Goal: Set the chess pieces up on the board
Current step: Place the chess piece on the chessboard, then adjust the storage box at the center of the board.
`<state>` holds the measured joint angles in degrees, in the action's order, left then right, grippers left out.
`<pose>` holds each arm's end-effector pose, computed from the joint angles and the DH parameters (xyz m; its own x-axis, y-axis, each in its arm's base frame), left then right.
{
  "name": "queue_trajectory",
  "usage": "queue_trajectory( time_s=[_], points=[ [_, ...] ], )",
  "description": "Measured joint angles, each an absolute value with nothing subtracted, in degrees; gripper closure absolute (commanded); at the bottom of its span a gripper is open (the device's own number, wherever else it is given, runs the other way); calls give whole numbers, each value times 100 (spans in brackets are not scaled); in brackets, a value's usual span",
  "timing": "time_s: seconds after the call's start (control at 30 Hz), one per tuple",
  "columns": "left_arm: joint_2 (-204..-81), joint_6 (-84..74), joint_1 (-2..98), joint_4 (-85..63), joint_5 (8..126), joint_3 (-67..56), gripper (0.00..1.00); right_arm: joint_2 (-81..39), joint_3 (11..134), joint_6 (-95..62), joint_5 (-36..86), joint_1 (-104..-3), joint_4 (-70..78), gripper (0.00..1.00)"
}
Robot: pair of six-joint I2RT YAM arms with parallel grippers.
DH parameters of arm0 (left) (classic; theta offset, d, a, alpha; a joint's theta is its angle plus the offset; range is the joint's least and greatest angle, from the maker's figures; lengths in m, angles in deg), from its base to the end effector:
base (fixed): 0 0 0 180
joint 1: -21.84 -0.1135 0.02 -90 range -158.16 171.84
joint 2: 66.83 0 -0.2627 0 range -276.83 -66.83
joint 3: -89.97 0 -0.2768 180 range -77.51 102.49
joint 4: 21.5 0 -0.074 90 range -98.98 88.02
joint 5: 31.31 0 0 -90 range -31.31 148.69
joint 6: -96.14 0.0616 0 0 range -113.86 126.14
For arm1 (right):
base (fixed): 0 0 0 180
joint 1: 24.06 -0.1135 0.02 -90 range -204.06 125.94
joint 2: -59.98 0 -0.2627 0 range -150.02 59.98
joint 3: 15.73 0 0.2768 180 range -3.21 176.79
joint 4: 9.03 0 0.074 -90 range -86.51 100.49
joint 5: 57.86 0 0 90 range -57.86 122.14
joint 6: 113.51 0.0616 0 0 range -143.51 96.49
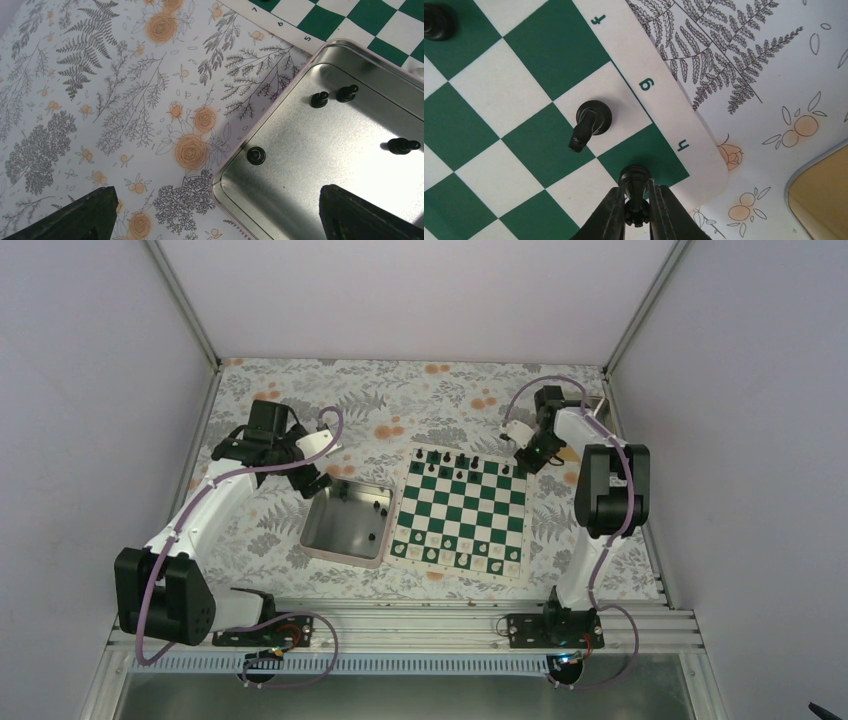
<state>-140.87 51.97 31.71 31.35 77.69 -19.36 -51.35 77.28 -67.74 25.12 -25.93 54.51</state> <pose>0.2898 -0.0708 0.2399 -0.3264 0.7452 -0.5815 0.8246 0.5253 0.2103 0.3970 0.0205 0.1374 -0.6743 -0.7147 -0.1858 -0.7257 0.6879 -0.0121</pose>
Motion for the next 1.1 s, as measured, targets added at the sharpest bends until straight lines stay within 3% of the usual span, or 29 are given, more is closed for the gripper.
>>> queue_trajectory(
  time_s=[0.4, 0.7, 1.1],
  points=[
    [-14087, 5195, 3178, 3133, 7730, -1971, 0, -5200, 7798, -6809, 2512, -2593, 5390, 67],
    [-14174, 5223, 3278, 3052, 7579, -1965, 0, -4807, 7913, -6765, 2512, -2676, 5453, 63],
    [-15197, 5704, 3442, 3017, 6792, -1467, 0, -3679, 8259, -6503, 2538, -3535, 5703, 62]
  ],
)
